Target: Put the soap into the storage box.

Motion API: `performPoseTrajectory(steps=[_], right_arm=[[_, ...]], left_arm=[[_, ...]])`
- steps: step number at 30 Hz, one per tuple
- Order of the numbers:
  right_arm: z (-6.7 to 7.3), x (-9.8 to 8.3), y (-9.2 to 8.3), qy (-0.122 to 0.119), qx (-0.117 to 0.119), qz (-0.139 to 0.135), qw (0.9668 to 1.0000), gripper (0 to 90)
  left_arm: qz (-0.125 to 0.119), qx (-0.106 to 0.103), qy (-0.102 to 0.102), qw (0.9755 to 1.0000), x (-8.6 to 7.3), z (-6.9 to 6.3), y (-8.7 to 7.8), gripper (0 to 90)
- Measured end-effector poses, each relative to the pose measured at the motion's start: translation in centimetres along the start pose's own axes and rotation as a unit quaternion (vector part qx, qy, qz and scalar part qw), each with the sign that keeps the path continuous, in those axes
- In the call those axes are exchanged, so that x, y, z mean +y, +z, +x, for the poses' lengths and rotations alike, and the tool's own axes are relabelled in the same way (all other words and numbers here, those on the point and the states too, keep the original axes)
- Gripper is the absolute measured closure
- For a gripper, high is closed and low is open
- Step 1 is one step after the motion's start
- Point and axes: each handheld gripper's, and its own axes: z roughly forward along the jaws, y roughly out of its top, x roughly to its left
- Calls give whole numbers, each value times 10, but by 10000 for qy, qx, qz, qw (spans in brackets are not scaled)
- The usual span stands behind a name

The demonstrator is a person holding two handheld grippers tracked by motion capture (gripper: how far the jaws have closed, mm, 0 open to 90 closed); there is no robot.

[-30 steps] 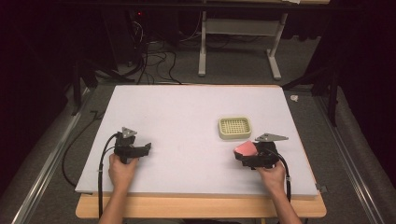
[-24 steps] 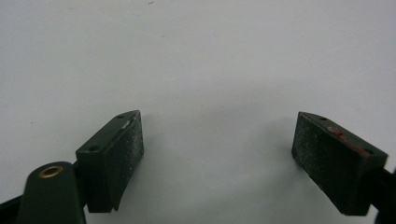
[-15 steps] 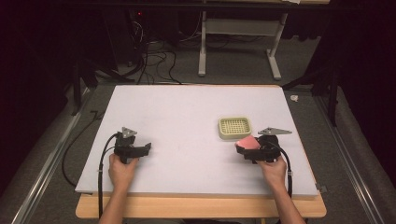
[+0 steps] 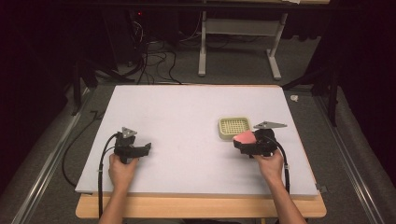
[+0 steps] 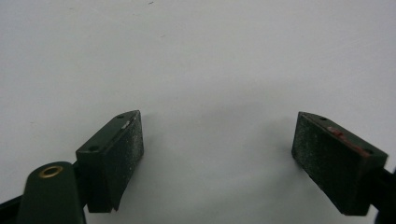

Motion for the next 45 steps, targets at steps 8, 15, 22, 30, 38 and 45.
performPoseTrajectory(steps=[8, 15, 22, 30, 38, 45], right_arm=[[0, 14, 7, 22, -19, 46, 10000, 135], [1, 30, 13, 0, -61, 60, 10000, 135], [0, 36, 22, 19, -128, 178, 9998, 135], [-4, 41, 30, 82, -318, 277, 9991, 135], [-10, 39, 43, 233, -451, 485, 9975, 135], [-11, 39, 48, 338, -457, 534, 9970, 135]], left_arm=[[0, -2, -1, 10000, 0, 0, 0, 171], [-2, 2, -1, 10000, 0, 0, 0, 171], [0, -2, 0, 10000, 0, 0, 0, 171], [-4, 0, -4, 10000, 0, 0, 0, 171], [-3, 0, -3, 10000, 0, 0, 0, 171], [-1, -3, -2, 10000, 0, 0, 0, 171]])
